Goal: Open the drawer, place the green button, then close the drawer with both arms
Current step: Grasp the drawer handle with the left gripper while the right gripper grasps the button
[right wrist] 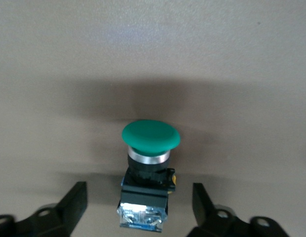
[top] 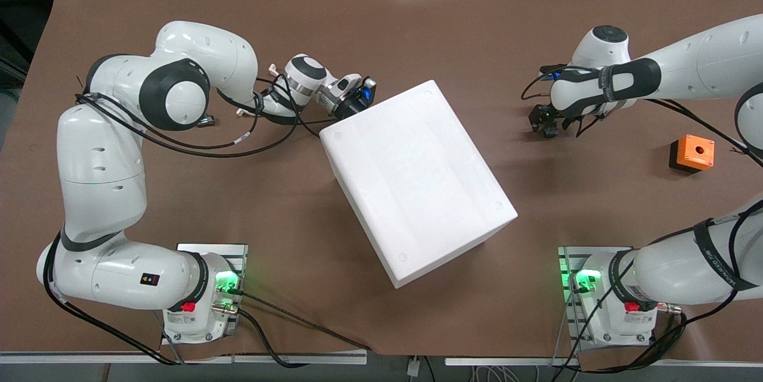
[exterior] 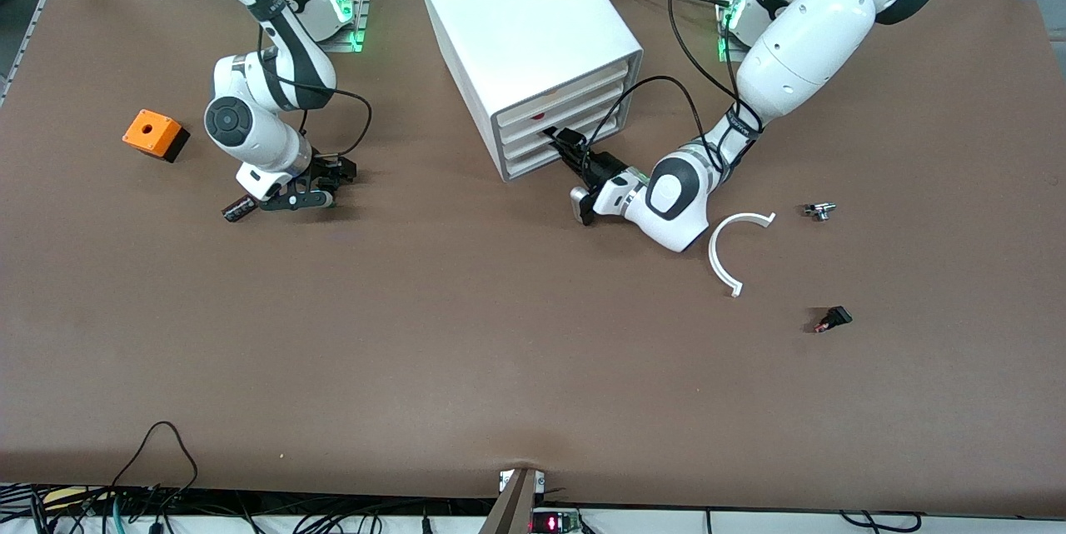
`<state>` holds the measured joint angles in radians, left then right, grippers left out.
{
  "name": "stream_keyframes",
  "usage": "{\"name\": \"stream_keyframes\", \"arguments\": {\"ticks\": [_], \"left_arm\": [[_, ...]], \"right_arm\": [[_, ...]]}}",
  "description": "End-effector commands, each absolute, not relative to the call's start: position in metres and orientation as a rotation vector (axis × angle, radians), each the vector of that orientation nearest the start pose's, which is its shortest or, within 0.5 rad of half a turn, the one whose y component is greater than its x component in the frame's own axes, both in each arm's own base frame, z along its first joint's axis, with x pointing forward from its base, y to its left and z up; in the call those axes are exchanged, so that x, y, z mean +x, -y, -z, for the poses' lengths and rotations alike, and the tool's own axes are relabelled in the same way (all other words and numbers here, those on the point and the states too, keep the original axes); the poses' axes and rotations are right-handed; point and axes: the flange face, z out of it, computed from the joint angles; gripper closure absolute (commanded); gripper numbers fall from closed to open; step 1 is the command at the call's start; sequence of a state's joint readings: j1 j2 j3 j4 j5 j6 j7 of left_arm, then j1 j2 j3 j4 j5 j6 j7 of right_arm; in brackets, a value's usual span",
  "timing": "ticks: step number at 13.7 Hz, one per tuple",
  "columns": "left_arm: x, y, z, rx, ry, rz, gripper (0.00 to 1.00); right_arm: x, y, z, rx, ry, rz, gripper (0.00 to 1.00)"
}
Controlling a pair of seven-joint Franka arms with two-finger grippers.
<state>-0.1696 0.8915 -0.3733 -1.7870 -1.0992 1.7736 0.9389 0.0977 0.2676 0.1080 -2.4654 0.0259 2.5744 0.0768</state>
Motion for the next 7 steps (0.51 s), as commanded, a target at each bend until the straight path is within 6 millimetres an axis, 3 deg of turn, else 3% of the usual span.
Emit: {"name": "stream_keyframes", "arguments": {"ticks": [1, 3, 4, 5, 7], "left_arm": [[0.4563, 0.3635, -0.105, 1.62, 0.55, 0.545, 0.82], [0.4566, 0.3638, -0.1052, 1.619, 0.543, 0.543, 0.98], [0.4578, 0.3633, -0.1056, 1.619, 0.543, 0.54, 1.0], [0.4588, 0.3636, -0.1057, 1.622, 0.535, 0.545, 1.0], [0.4622, 0.3627, -0.107, 1.626, 0.529, 0.543, 1.0]], "right_arm": [[0.4461, -0.1084, -0.181, -3.103, 0.184, -0.231, 0.44], [0.4459, -0.1091, -0.1815, -3.103, 0.186, -0.233, 0.73], [0.4459, -0.1091, -0.1821, -3.103, 0.189, -0.233, 0.85], [0.4461, -0.1091, -0.1822, -3.103, 0.191, -0.231, 0.92], [0.4499, -0.1098, -0.1893, -3.103, 0.194, -0.209, 0.97]]}}
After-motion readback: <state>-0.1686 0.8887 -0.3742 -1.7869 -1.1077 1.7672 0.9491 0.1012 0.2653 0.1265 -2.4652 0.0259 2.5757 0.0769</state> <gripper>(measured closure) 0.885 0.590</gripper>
